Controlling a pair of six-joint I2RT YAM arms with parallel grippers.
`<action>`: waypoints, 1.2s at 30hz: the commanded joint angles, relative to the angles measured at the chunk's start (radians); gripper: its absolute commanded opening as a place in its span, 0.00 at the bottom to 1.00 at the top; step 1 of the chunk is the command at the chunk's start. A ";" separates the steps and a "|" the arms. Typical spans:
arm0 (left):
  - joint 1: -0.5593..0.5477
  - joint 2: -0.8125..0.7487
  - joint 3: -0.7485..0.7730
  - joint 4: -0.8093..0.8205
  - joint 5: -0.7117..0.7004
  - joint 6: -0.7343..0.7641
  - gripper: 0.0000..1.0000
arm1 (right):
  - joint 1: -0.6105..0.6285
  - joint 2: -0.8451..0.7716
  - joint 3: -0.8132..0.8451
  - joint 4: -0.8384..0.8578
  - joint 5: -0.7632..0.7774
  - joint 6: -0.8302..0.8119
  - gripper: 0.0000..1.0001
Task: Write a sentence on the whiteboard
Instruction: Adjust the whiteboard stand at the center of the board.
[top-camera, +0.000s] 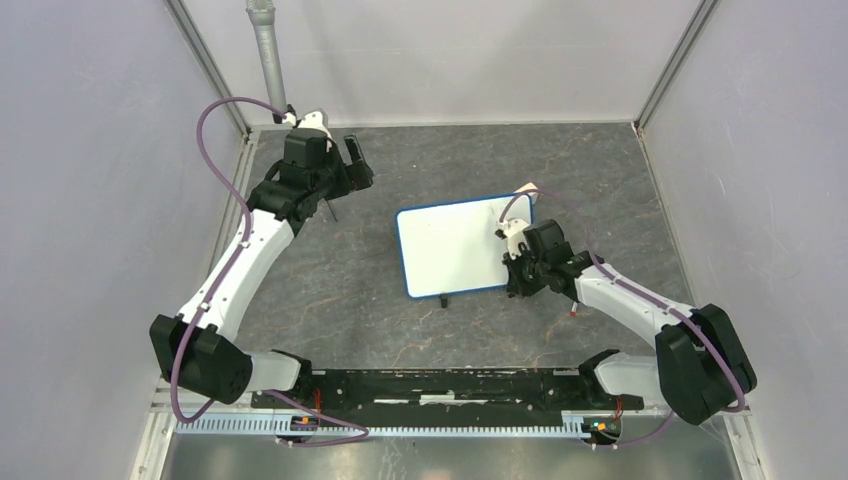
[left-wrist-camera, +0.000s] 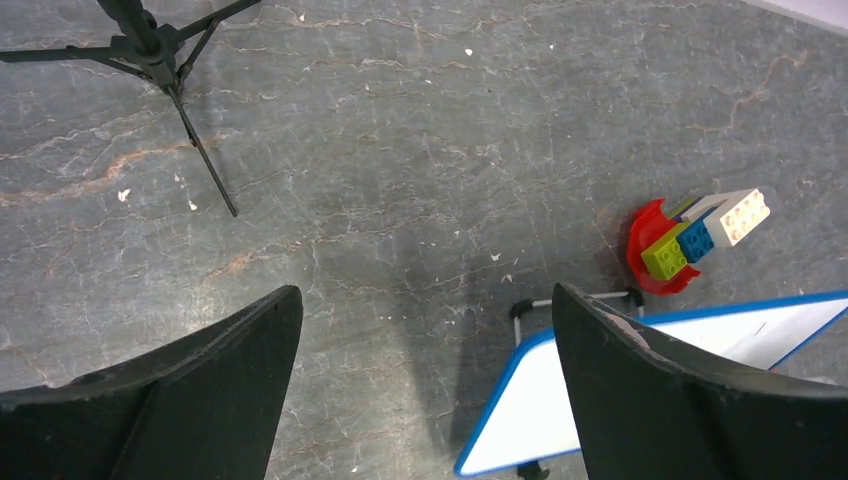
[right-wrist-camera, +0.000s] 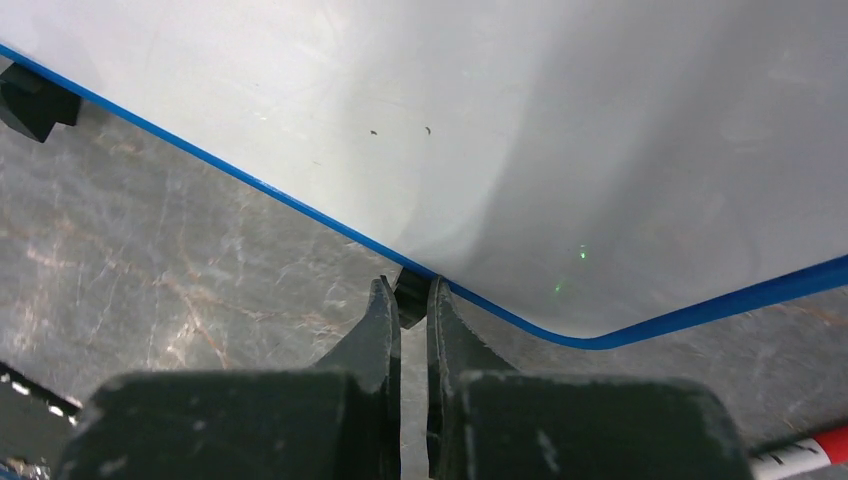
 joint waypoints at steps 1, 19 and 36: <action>0.010 -0.019 0.047 -0.003 0.028 0.049 1.00 | 0.048 0.000 -0.022 -0.061 -0.090 -0.146 0.00; 0.027 0.020 0.047 -0.010 0.078 0.072 1.00 | 0.108 0.024 0.088 -0.291 -0.045 -0.397 0.00; 0.031 0.019 0.037 0.003 0.096 0.068 1.00 | 0.110 0.038 0.071 -0.210 0.000 -0.361 0.42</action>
